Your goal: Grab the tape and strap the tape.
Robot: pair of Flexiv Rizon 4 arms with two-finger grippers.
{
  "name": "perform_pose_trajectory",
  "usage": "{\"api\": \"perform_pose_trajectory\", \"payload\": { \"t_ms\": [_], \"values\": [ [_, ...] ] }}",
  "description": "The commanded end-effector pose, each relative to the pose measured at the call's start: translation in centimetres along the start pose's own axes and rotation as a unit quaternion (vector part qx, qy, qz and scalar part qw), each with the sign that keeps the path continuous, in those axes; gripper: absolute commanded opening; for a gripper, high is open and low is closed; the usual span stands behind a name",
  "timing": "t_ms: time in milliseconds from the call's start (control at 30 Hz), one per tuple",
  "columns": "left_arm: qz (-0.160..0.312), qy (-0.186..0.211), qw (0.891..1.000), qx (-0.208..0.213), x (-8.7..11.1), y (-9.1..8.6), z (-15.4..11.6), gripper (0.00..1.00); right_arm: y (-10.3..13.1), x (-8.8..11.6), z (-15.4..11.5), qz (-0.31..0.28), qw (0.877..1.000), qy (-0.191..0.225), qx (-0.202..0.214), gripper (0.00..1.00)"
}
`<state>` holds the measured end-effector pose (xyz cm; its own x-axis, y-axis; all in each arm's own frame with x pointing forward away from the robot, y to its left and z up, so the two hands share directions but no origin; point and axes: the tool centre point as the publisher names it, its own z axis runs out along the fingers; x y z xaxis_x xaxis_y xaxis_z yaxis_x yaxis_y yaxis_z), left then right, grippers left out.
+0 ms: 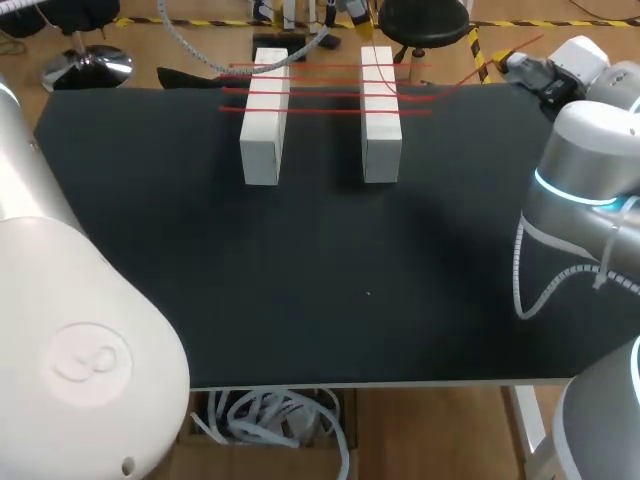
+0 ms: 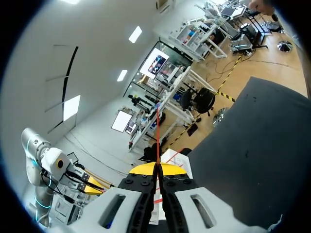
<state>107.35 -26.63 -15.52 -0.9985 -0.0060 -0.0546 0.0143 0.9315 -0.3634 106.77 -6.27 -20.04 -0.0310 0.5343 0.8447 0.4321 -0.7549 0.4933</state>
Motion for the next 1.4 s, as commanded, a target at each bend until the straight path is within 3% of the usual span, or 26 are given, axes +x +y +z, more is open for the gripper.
{"api": "perform_pose_trajectory", "payload": {
  "t_ms": [33,467,1000,1400],
  "values": [
    [0.001,0.003,1.000,-0.019,0.1,-0.1,-0.1,0.00,0.1,0.1,0.0,0.000,1.000,-0.002,0.001,0.00],
    [0.024,0.023,0.996,-0.085,-0.3,-3.1,-1.1,0.00,0.1,0.1,0.0,0.000,1.000,-0.002,0.001,0.00],
    [0.022,0.015,0.993,-0.118,0.4,-3.5,0.1,0.00,0.1,0.1,0.0,0.000,1.000,-0.002,0.001,0.00],
    [0.022,0.014,0.992,-0.120,0.9,-3.6,0.2,0.00,0.1,0.1,0.0,0.000,1.000,-0.002,0.001,0.00]
  ]
}}
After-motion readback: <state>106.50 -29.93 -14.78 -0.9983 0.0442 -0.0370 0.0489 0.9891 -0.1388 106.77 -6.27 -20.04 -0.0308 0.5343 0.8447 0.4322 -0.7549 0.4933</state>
